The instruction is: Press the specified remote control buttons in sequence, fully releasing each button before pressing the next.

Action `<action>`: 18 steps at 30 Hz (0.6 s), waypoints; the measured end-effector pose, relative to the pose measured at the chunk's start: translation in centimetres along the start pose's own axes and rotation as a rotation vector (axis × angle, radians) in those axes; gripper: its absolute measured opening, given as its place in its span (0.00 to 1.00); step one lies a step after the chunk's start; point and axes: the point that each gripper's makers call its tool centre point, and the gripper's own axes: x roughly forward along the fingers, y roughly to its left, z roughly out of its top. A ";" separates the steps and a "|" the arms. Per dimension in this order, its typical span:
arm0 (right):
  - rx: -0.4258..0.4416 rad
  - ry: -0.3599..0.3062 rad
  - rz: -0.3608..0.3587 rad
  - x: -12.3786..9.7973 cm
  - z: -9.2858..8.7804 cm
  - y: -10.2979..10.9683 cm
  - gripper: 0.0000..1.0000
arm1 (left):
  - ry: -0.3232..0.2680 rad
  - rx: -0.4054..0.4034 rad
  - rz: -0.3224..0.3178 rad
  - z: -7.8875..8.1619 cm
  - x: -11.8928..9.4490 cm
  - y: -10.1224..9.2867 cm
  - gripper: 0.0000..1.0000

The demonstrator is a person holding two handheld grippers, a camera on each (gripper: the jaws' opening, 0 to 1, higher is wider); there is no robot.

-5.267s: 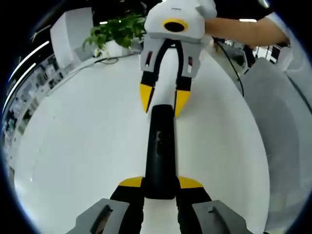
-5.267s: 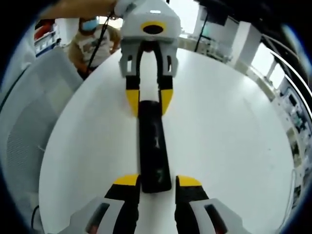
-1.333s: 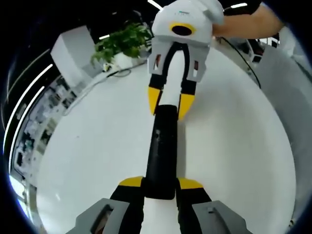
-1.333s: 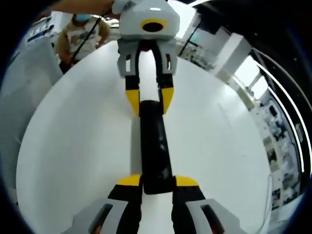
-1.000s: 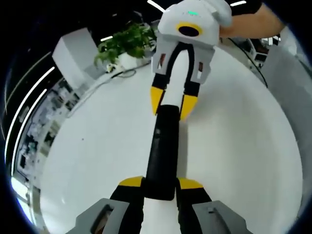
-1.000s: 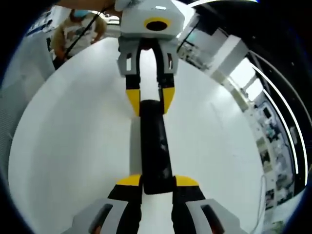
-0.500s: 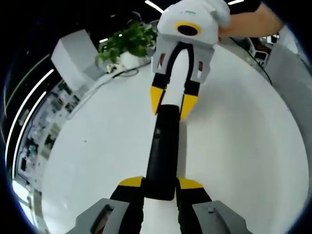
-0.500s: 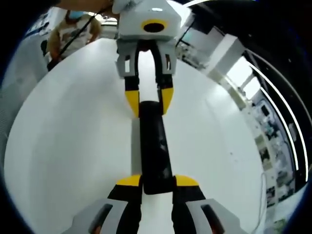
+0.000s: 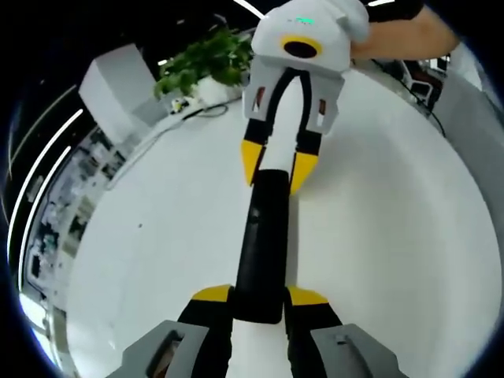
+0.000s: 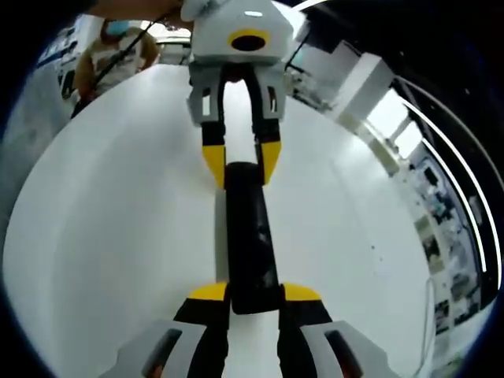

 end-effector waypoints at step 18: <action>0.038 -0.023 0.047 0.5 -0.2 -1.4 0.20 | 0.001 -0.052 -0.030 -0.3 0.7 1.4 0.24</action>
